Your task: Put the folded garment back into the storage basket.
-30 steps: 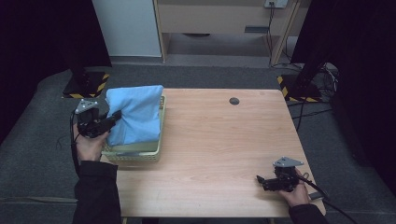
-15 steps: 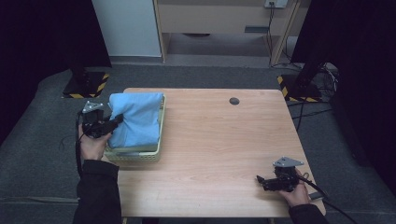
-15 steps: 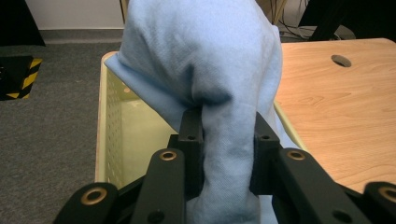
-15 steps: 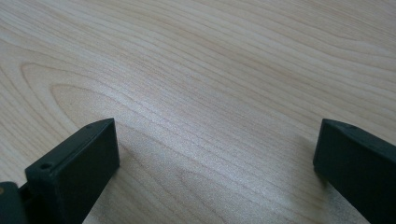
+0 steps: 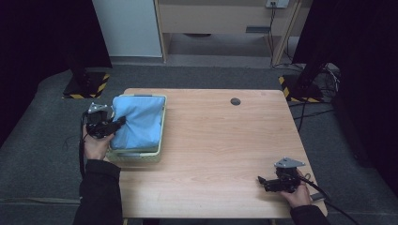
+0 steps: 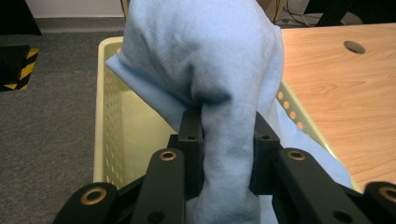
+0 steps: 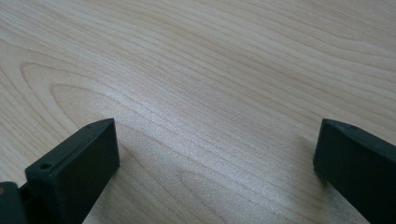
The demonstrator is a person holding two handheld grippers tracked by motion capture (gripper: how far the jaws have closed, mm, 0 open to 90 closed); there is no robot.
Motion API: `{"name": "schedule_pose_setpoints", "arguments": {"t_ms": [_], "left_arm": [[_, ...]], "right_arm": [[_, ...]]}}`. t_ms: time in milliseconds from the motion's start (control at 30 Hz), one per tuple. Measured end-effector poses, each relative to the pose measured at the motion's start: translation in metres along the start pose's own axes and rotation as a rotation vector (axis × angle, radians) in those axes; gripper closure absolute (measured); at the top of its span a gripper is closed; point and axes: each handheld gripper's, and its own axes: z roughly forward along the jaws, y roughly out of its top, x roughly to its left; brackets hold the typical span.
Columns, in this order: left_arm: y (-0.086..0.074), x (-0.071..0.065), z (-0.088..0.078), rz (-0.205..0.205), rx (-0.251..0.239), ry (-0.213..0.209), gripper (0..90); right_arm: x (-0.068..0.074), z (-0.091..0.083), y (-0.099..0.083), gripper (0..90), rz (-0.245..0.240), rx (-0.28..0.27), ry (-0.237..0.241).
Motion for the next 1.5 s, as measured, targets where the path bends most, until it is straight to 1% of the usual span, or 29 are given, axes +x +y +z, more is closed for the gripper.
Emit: {"name": "schedule_pose_setpoints", "arguments": {"t_ms": [133,200,300,433,600,733,867,967,1100,1133,1200,1267,1300,1400,1500], "left_arm": [[0.000,0.000,0.005,0.019,0.017,0.014,72.3],[-0.001,0.001,0.006,0.021,0.020,0.017,72.3],[-0.001,0.002,0.007,0.019,0.021,0.017,72.3],[-0.003,0.002,0.011,0.026,0.030,0.015,72.2],[-0.005,0.000,0.020,0.043,0.047,0.014,72.0],[-0.007,0.001,0.026,0.044,0.063,0.021,71.5],[-0.007,0.002,0.025,0.045,0.059,0.029,70.5],[-0.007,0.002,0.024,0.052,0.048,0.043,67.6],[-0.006,0.002,0.020,0.065,0.021,0.071,63.7],[-0.006,0.003,0.018,0.062,0.007,0.079,63.1],[-0.004,0.005,0.013,0.044,-0.027,0.077,63.5],[-0.002,0.006,0.006,0.019,-0.073,0.060,63.4],[-0.002,0.006,0.003,0.008,-0.085,0.055,62.6],[0.000,0.004,0.000,0.009,-0.094,0.062,61.3],[0.000,0.001,0.002,0.015,-0.088,0.072,59.9]], "right_arm": [[0.000,0.000,0.000,0.3,0.000,0.000,0.000],[0.000,0.000,0.000,0.3,0.000,0.000,0.000],[0.000,0.000,0.000,0.3,0.001,0.000,0.000],[0.000,0.000,0.000,0.4,0.000,0.000,-0.001],[0.000,0.000,0.000,0.3,0.000,0.000,-0.001],[0.000,0.000,0.000,0.3,0.000,0.000,-0.001],[0.000,0.000,0.000,0.3,0.000,0.000,-0.001],[0.000,0.000,0.000,0.4,0.000,0.000,-0.001],[0.000,0.000,0.000,0.3,0.000,0.000,-0.001],[0.000,0.000,0.000,0.3,0.000,0.000,-0.001],[0.000,0.000,0.000,0.3,0.000,0.000,-0.001],[0.000,0.000,0.000,0.3,0.000,0.000,-0.001],[0.000,-0.001,0.000,0.3,0.001,0.001,-0.001],[0.000,-0.001,0.000,0.3,0.001,0.001,-0.001],[0.000,-0.001,-0.001,0.3,0.000,0.001,-0.001]]}}
